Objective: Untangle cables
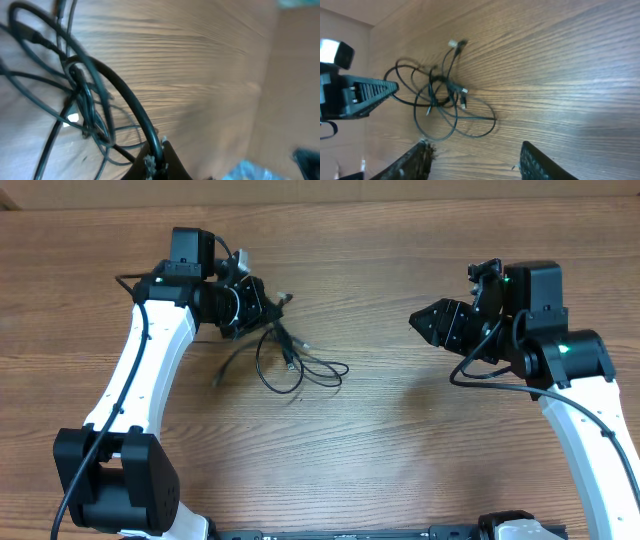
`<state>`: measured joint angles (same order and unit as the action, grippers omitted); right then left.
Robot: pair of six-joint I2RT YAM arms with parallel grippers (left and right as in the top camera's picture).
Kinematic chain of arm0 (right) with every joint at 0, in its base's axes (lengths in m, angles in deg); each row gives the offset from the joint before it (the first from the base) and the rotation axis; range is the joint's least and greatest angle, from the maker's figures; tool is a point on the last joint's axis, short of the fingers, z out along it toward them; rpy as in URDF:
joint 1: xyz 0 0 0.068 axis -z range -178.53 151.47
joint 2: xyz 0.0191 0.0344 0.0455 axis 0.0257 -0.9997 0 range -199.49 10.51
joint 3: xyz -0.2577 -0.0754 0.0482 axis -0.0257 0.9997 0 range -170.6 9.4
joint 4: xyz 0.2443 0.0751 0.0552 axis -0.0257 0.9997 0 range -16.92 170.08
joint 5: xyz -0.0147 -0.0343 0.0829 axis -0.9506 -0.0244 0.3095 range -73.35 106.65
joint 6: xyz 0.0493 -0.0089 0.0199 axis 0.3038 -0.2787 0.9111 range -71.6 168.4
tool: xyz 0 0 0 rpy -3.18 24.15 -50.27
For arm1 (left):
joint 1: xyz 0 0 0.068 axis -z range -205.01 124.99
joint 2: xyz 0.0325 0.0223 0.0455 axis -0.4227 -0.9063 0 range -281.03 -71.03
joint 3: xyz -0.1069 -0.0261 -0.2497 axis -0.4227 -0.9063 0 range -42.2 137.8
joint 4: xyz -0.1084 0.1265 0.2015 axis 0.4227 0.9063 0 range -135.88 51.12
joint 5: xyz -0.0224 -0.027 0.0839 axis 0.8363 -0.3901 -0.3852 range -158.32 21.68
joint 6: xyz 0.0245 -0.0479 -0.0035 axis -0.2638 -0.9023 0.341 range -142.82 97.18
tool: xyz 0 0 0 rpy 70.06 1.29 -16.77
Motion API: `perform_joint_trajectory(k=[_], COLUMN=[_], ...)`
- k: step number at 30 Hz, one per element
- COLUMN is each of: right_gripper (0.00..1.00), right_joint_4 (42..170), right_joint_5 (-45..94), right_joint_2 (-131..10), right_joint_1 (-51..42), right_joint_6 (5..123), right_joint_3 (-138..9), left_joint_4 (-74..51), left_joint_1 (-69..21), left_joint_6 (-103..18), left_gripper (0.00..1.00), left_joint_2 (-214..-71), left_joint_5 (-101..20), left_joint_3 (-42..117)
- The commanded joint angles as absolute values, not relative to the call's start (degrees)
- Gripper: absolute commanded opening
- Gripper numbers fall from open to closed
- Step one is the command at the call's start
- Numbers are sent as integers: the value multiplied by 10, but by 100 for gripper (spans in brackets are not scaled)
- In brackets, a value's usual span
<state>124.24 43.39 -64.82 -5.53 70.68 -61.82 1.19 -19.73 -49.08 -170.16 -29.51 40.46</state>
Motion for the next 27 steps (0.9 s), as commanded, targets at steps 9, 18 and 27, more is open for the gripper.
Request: perform_joint_trajectory(k=[9,18,27], right_gripper=[60,65,67], right_joint_4=[1242,1242,1244], right_joint_5=[428,419,417], right_joint_2=[-697,-697,-697], right_joint_1=[-52,-52,-52], right_joint_6=[705,705,705], right_joint_3=[-637,-637,-637], left_joint_4=[-2,62,44], left_joint_1=[-183,-160,-149], left_joint_6=[-256,-304,-299], left_gripper=[4,66,59], left_joint_2=[-1697,-1721,-1722], left_joint_5=[-135,-246,-295], left_joint_3=[403,400,400])
